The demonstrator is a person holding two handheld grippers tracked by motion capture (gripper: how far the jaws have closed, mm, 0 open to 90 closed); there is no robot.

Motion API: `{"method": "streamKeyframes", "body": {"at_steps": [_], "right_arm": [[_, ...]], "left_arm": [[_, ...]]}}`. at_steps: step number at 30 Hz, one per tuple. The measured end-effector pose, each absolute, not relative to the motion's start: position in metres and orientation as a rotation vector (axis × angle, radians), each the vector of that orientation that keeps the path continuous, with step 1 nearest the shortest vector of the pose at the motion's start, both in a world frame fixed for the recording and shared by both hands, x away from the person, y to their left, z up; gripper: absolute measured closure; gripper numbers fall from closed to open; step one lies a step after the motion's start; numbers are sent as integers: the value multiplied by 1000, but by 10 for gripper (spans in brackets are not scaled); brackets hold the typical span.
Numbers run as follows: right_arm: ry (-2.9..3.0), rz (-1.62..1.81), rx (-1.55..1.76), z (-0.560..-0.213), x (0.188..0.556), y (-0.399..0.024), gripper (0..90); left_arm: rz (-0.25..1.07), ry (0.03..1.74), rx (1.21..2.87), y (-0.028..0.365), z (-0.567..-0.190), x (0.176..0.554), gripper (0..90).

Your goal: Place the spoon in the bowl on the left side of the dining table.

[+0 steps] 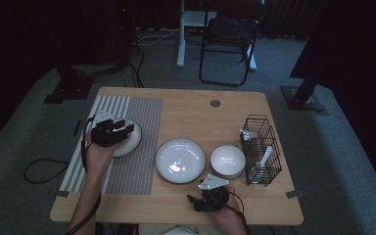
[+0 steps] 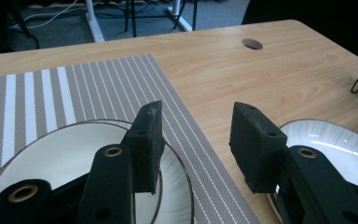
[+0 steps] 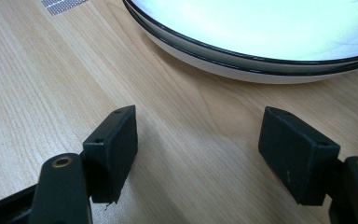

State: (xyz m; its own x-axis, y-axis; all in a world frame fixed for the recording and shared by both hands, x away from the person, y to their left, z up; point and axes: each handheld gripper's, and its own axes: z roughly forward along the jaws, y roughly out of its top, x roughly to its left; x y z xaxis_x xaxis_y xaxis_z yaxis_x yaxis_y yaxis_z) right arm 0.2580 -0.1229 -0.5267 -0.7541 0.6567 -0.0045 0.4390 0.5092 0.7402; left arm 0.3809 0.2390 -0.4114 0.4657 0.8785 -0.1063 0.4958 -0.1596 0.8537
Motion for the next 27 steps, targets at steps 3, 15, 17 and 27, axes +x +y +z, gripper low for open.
{"method": "streamKeyframes", "body": {"at_steps": [3,15,17,27], "right_arm": [[2471,1091,919,-527,258,-123,283],[2466,1092,930,-527,258,-122,290],[2465,1092,932,-527,258,-122,289],[2465,1081,933,-526,258,-121,289]], "left_arm": [[529,1156,1811,237,-413,377,554],[550,1131,1828,226,-422,360,554],[550,1125,1831,225,-424,357,554],[548,1113,1843,215,-440,342,553]]}}
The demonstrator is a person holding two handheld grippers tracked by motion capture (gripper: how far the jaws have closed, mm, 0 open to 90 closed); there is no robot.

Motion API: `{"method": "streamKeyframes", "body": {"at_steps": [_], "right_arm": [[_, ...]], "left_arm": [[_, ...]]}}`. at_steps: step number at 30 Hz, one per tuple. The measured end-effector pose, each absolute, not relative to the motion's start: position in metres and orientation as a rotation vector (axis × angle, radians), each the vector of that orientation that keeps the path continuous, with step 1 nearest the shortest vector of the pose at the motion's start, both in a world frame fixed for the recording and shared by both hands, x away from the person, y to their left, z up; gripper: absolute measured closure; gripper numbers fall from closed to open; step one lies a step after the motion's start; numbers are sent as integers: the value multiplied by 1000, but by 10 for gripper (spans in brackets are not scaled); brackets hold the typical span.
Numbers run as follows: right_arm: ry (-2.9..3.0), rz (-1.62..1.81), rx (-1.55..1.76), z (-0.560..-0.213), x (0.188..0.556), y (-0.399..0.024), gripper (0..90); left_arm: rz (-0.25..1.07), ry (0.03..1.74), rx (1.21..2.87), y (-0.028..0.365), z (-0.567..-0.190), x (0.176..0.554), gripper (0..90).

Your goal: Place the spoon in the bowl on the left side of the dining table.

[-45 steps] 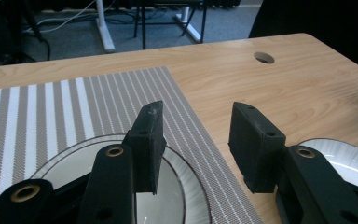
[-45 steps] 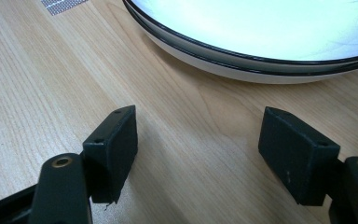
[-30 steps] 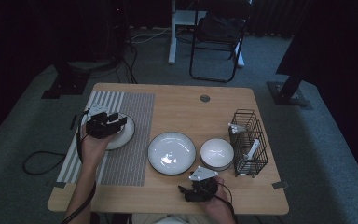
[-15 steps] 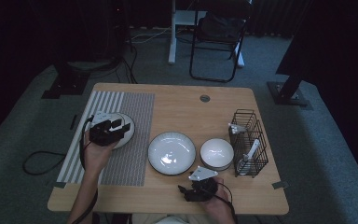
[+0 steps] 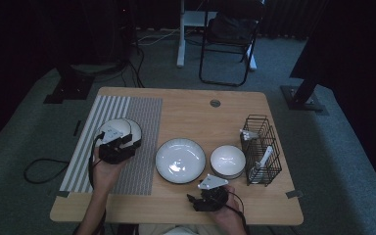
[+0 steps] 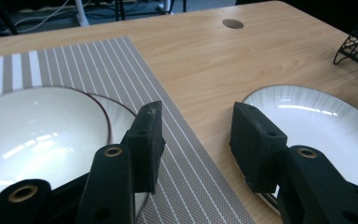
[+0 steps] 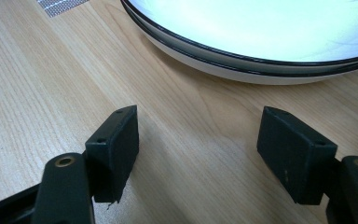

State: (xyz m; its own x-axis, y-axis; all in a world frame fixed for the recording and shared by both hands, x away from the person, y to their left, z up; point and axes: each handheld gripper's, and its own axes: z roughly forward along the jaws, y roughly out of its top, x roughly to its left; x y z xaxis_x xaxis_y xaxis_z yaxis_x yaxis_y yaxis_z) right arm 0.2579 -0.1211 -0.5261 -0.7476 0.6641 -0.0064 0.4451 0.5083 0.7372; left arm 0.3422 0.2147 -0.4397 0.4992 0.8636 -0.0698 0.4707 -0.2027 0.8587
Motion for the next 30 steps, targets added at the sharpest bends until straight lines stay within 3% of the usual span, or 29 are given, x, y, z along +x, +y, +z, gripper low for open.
{"method": "streamKeyframes", "body": {"at_steps": [20,30], "right_arm": [[2463,1079,939,-526,257,-121,292],[2468,1076,943,-525,256,-122,337]], "left_arm": [[456,1128,1915,194,-485,328,540],[465,1150,1896,196,-498,320,540]]}}
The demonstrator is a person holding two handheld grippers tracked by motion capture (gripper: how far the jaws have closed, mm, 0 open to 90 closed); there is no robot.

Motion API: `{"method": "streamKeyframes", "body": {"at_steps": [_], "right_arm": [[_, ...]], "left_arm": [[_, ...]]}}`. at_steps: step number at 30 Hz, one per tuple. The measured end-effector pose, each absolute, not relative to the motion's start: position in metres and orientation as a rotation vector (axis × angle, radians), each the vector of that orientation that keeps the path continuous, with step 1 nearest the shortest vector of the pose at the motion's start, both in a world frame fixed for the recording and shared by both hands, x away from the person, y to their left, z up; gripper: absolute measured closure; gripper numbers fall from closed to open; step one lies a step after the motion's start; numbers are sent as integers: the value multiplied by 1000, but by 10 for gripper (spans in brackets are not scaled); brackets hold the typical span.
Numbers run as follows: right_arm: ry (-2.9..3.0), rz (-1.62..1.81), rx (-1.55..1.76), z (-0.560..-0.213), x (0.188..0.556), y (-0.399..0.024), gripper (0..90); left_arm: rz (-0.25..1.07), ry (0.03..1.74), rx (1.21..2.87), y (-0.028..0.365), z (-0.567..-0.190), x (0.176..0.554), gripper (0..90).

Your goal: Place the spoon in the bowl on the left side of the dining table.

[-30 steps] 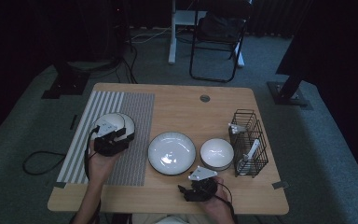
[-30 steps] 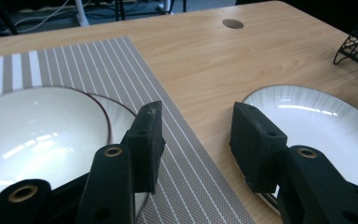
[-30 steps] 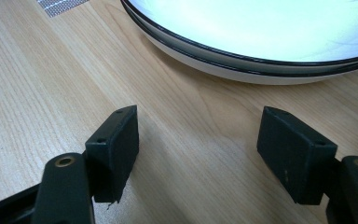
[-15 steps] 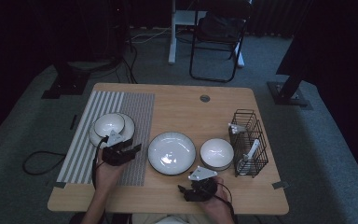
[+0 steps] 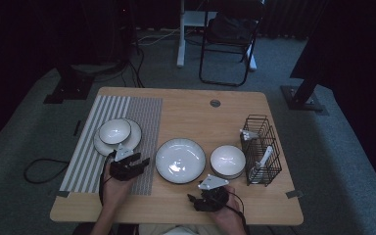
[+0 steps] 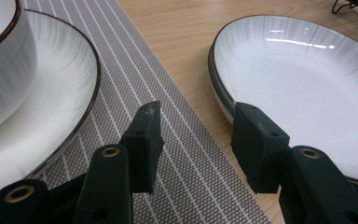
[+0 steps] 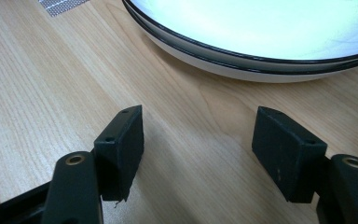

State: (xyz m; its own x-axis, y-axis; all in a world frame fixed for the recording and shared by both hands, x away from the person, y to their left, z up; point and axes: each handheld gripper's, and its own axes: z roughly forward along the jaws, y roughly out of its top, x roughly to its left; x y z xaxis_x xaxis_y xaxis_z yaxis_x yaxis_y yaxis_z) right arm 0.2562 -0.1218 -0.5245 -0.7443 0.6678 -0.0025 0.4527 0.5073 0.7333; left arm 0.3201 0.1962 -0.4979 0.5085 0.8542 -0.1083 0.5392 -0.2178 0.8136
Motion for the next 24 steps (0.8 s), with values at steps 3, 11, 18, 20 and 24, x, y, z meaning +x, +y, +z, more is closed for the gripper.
{"method": "streamKeyframes", "body": {"at_steps": [3,11,18,20,24], "right_arm": [[2471,1079,942,-524,255,-122,338],[2452,1089,921,-514,251,-124,346],[2428,1104,889,-498,247,-127,351],[2428,1113,876,-493,246,-127,351],[2422,1128,852,-485,243,-127,351]], "left_arm": [[459,1155,1898,196,-502,318,540],[439,1163,1929,193,-512,318,539],[443,1169,1934,194,-514,318,534],[444,1168,1932,193,-515,318,534],[444,1164,1945,192,-516,318,531]]}}
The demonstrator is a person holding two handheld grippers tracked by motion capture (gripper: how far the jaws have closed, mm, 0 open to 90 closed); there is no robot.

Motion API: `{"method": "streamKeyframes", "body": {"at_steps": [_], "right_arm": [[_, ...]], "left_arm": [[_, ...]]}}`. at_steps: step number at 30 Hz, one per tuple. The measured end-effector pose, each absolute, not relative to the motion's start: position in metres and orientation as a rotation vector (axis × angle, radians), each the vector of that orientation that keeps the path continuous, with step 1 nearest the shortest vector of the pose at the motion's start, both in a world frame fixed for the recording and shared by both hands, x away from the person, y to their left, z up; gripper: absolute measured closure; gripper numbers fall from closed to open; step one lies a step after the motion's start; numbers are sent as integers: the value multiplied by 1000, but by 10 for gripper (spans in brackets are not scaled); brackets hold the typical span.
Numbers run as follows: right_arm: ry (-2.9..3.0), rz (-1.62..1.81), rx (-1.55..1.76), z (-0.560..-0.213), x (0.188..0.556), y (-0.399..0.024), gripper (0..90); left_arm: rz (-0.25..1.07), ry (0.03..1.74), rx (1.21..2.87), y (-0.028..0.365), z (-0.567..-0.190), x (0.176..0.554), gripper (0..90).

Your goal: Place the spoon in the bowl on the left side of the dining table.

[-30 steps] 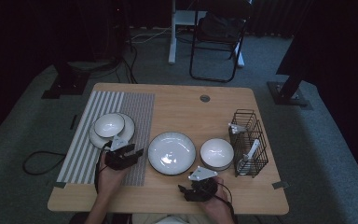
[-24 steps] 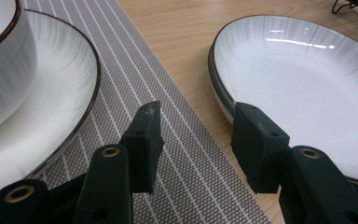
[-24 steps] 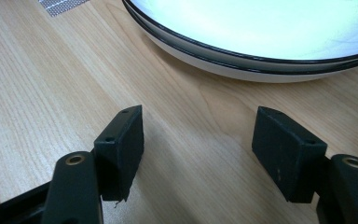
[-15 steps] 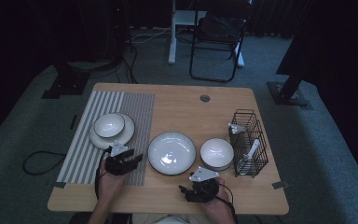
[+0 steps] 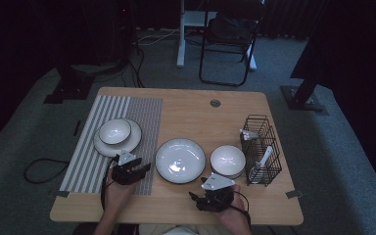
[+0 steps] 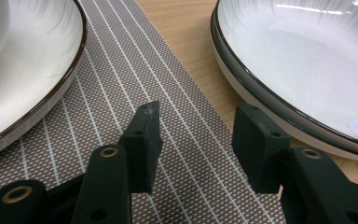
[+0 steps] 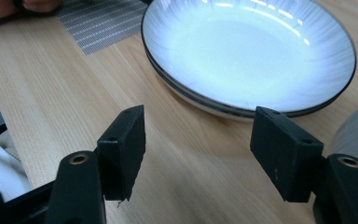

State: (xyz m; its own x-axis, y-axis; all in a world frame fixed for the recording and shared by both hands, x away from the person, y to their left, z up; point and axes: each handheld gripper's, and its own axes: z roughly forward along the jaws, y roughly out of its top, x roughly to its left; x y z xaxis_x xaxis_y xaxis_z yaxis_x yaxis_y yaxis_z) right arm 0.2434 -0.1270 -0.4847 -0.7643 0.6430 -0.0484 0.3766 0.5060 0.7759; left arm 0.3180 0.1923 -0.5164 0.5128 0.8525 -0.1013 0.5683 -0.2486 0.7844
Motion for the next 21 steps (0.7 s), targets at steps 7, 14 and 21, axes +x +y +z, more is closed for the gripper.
{"method": "streamKeyframes", "body": {"at_steps": [7,14,21], "right_arm": [[2418,1138,834,-476,244,-127,351],[2406,1145,828,-465,246,-131,348],[2382,1165,812,-452,247,-138,348]], "left_arm": [[444,1158,1958,189,-519,317,529],[438,1166,1960,189,-520,318,523],[429,1168,1964,189,-520,318,523]]}}
